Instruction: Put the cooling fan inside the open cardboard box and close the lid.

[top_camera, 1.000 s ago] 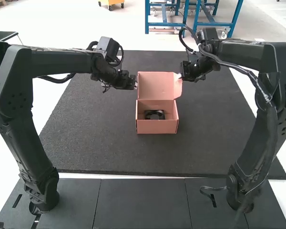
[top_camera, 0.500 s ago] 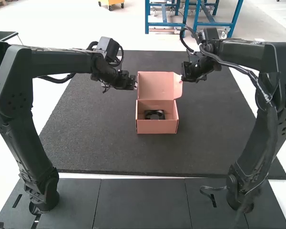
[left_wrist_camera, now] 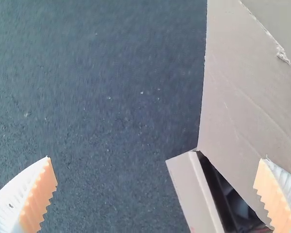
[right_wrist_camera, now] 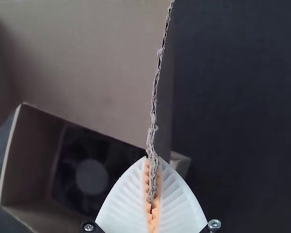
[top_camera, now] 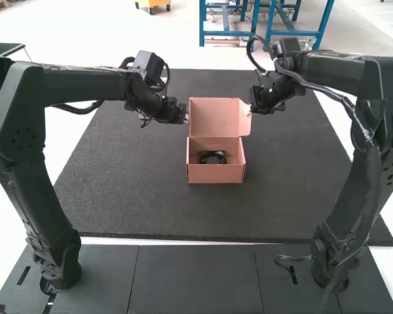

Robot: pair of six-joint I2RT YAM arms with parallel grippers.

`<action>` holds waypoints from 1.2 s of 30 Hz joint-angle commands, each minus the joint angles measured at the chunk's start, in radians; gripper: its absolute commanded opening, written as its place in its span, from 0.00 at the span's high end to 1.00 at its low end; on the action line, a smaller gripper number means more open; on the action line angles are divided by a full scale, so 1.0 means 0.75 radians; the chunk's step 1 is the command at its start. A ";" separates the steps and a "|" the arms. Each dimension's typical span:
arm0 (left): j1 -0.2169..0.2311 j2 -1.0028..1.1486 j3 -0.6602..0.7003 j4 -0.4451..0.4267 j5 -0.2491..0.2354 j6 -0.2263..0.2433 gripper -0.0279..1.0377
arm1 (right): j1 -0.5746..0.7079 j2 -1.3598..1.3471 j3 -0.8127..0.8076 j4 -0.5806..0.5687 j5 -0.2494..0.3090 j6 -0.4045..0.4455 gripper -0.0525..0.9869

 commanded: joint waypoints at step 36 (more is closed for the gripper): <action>-0.027 -0.128 0.051 -0.093 0.023 0.027 0.07 | 0.081 -0.014 0.021 -0.223 -0.130 -0.028 0.97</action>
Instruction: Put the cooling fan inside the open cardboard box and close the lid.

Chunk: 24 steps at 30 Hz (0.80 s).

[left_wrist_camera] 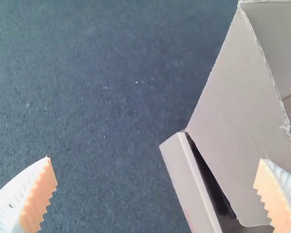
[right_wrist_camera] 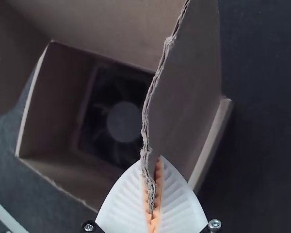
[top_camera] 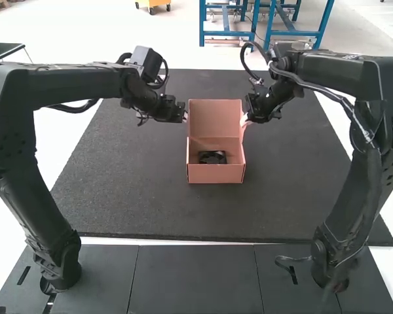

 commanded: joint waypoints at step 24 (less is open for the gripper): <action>-0.083 -0.069 -0.003 -0.085 0.091 0.045 0.07 | 0.032 -0.027 0.002 -0.131 -0.046 -0.059 0.97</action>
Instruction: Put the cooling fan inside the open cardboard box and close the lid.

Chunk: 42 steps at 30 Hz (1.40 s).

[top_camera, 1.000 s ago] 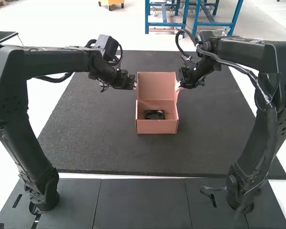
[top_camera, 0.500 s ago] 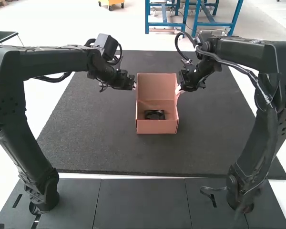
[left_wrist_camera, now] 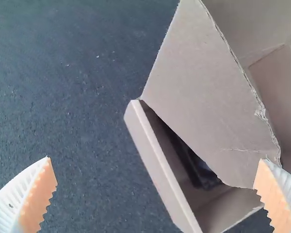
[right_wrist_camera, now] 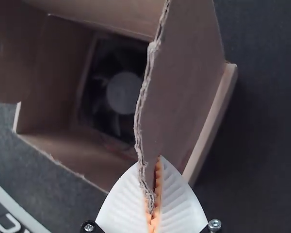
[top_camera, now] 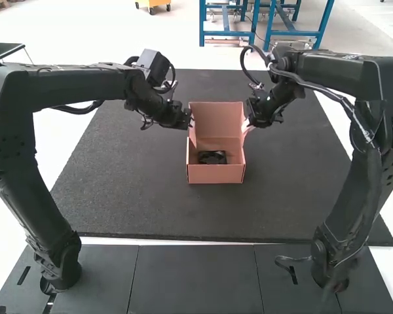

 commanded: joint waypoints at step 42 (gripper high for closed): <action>0.171 -0.193 -0.168 0.123 -0.164 -0.019 0.07 | 0.061 -0.041 -0.078 -0.068 -0.008 -0.070 0.97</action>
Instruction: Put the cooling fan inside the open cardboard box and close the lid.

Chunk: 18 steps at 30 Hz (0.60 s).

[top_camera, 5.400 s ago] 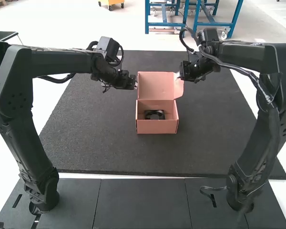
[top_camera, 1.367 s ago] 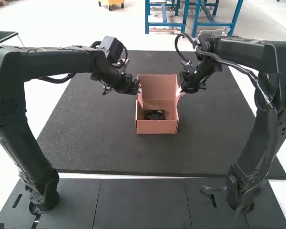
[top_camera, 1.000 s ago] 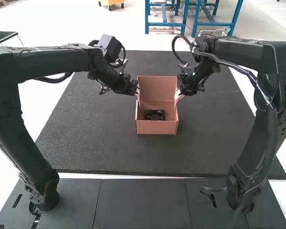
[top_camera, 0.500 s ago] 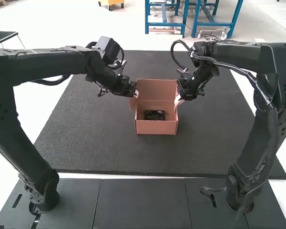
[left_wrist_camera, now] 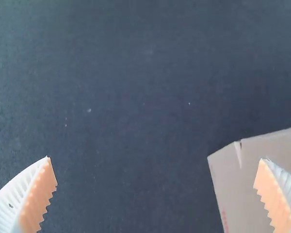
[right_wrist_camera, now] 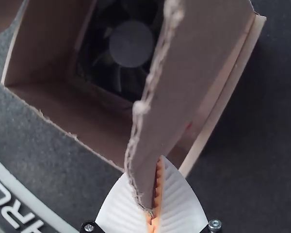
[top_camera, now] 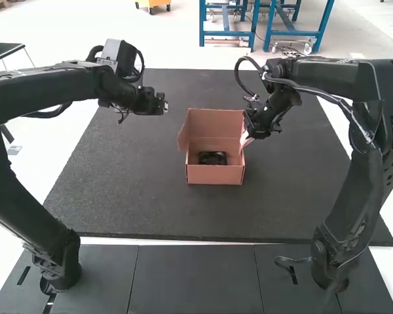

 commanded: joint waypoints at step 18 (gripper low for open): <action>-0.206 0.166 0.015 0.011 0.059 0.041 0.07 | 0.011 -0.040 0.029 -0.001 -0.035 -0.004 0.97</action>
